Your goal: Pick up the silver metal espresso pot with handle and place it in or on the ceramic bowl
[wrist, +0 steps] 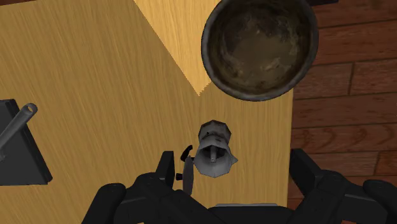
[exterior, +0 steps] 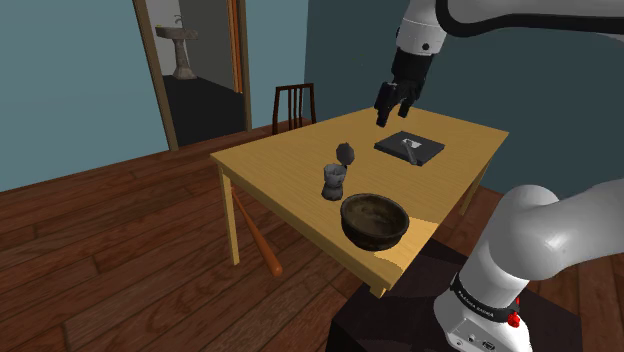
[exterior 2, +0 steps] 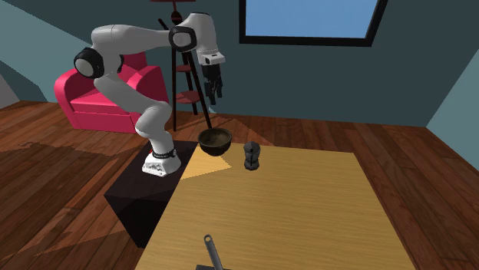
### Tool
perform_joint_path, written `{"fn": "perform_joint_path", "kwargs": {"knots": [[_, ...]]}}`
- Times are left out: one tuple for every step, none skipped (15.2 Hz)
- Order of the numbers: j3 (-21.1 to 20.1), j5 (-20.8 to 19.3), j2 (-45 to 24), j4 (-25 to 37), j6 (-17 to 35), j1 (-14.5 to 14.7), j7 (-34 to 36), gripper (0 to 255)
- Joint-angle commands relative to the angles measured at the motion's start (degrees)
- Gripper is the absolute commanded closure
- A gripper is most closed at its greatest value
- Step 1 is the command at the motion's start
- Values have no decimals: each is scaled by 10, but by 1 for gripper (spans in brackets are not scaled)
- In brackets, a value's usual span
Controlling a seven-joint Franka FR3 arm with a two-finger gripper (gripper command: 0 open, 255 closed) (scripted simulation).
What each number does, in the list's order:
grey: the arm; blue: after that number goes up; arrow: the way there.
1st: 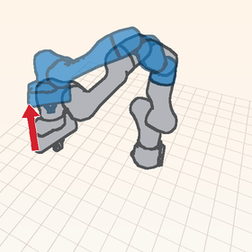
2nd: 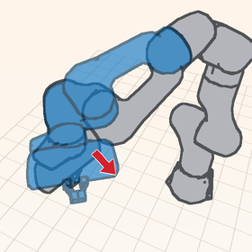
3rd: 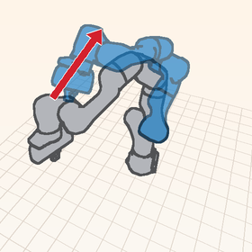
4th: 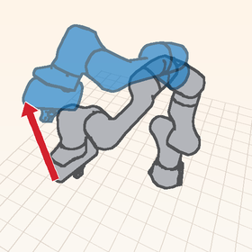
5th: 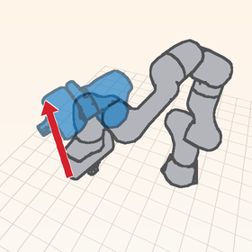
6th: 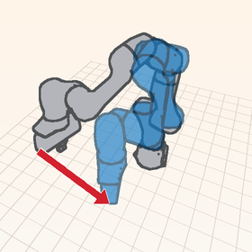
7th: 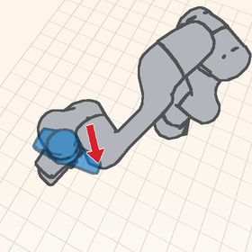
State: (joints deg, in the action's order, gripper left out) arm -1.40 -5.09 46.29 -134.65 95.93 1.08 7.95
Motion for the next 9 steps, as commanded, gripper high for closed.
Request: {"fn": "perform_joint_path", "kwargs": {"knots": [[0, 0, 0, 0, 0, 0, 0, 0], [-3, 3, -15, -5, 16, -5, 16, 0], [-6, 6, -31, -9, 31, -9, 32, 0], [-9, 10, -48, -12, 47, -14, 48, 0], [-11, 13, -65, -15, 62, -19, 63, 0], [-14, 15, -82, -17, 77, -23, 79, 0], [-16, 18, -100, -18, 93, -28, 94, 0], [-18, 21, -119, -19, 108, -33, 109, 0], [-20, 23, -138, -19, 122, -37, 124, 0]]}}
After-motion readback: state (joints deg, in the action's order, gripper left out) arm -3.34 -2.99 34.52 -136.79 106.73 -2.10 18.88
